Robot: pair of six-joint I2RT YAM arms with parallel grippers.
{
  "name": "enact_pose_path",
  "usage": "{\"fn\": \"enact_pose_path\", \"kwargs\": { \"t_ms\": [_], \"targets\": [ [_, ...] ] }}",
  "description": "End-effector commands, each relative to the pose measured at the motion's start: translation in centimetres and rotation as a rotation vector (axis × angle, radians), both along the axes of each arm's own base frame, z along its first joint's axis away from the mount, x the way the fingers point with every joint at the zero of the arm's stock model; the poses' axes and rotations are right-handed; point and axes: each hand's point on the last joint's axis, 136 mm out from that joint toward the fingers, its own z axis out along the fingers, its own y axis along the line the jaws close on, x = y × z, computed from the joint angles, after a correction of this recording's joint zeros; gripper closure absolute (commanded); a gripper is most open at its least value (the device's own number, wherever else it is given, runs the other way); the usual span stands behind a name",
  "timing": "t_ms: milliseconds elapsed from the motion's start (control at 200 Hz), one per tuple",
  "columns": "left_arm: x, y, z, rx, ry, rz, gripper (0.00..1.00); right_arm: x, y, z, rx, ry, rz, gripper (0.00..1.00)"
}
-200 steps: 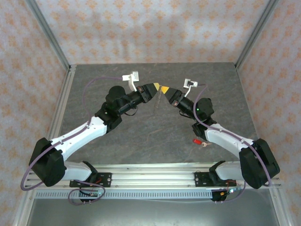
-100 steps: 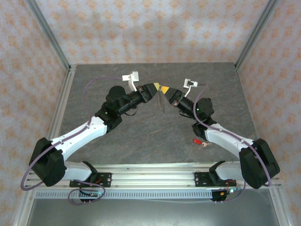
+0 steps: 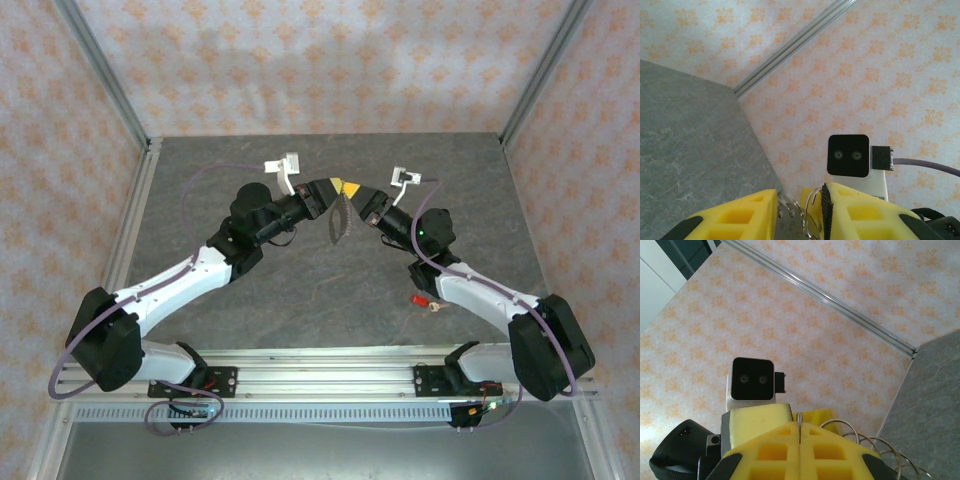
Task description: Put the keys on the keyring
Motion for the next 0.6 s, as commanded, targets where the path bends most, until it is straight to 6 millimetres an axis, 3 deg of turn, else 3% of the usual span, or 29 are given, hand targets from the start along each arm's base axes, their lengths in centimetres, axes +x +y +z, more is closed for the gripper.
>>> {"fn": "enact_pose_path", "kwargs": {
  "t_ms": [0, 350, 596],
  "targets": [
    [-0.2, -0.6, 2.4, -0.046, -0.061, -0.018, 0.7, -1.1, -0.3, 3.2, 0.055, -0.098, 0.013, 1.0],
    [-0.5, -1.0, 3.3, -0.058, -0.081, -0.025, 0.74, -0.9, -0.2, 2.2, 0.038, -0.081, 0.011, 1.0],
    [-0.7, -0.8, 3.5, -0.055, -0.084, -0.014, 0.91, -0.8, -0.2, 1.7, 0.029, -0.069, 0.004, 1.0]
  ]
}}
